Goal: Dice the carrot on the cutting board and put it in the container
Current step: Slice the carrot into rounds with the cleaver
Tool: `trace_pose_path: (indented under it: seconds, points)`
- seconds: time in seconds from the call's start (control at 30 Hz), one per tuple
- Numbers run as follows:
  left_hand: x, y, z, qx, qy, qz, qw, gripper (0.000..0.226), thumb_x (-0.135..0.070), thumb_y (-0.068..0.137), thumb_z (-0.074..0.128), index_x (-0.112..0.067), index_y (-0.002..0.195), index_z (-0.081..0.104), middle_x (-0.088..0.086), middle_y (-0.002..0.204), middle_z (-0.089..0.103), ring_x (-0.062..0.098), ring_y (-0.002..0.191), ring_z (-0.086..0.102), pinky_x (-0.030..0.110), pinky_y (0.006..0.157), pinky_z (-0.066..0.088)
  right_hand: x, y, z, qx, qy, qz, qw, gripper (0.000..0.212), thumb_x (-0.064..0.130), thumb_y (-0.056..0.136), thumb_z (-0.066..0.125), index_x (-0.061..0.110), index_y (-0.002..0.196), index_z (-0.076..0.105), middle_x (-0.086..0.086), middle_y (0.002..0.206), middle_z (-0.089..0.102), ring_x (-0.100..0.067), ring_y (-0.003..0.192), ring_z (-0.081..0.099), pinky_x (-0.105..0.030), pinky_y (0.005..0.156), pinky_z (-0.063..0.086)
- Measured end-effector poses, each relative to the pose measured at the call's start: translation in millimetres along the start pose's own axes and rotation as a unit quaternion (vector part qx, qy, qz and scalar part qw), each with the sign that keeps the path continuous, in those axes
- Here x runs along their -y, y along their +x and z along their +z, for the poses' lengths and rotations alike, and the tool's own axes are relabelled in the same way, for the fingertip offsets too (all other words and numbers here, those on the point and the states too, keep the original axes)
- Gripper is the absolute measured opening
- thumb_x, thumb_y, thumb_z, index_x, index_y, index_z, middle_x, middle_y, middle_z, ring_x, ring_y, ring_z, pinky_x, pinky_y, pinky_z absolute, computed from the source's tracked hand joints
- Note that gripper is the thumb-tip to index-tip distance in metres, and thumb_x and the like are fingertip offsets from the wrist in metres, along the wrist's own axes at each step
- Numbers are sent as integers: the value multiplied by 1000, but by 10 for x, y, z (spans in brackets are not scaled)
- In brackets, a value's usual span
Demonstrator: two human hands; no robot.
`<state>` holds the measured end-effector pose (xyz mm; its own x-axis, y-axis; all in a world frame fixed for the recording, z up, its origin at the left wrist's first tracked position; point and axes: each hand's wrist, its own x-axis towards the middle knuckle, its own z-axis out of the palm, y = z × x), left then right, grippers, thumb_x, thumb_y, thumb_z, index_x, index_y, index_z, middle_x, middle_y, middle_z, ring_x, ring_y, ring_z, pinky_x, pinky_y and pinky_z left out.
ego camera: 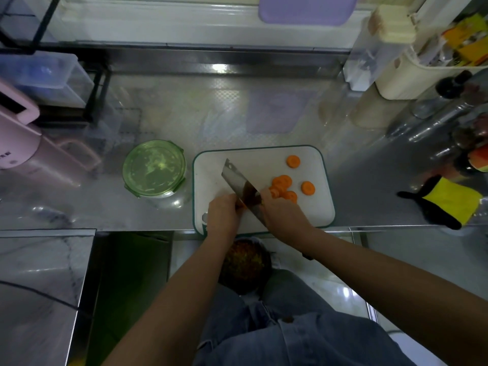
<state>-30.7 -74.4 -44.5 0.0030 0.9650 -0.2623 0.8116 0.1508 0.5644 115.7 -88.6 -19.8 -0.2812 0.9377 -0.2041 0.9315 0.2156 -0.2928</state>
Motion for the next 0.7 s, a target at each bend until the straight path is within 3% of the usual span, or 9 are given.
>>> trace_pose_path:
  seconds: [0.23,0.33,0.43,0.57,0.7]
  points:
    - [-16,14,-15,11,10,3,1000,18,-18,91,55,-5,88,69,14,87,69,32,83,63,41,79,50,29,47,72,-1,-31,12,999,19,14,97,42,7,115,45,-10,88,65,-25,69,64,-32,52,43]
    - [-22,15,-7,9,15,-3,1000,19,-15,91,54,-5,87,69,15,87,68,33,82,63,42,78,49,63,73,111,0,-19,20,1000,17,9,95,46,5,112,47,-11,83,64,-25,64,63,-28,45,35]
    - [-8,22,5,11,22,-6,1000,17,-15,90,54,-5,85,68,14,86,68,33,82,62,42,77,48,82,108,140,-31,-14,20,999,16,7,90,56,4,104,50,-11,70,63,-24,52,60,-21,35,18]
    - [-14,23,-12,14,24,-12,1000,19,-14,91,53,-4,88,69,15,87,67,33,83,61,40,74,48,104,142,188,-2,8,28,1000,16,12,96,46,5,111,45,-10,79,63,-28,63,62,-24,39,23]
    - [-10,28,-9,15,31,-8,999,18,-14,91,53,-2,86,67,17,86,66,34,82,61,37,70,43,149,156,257,-39,15,32,999,19,1,80,67,4,93,54,-9,59,60,-24,41,56,-16,34,19]
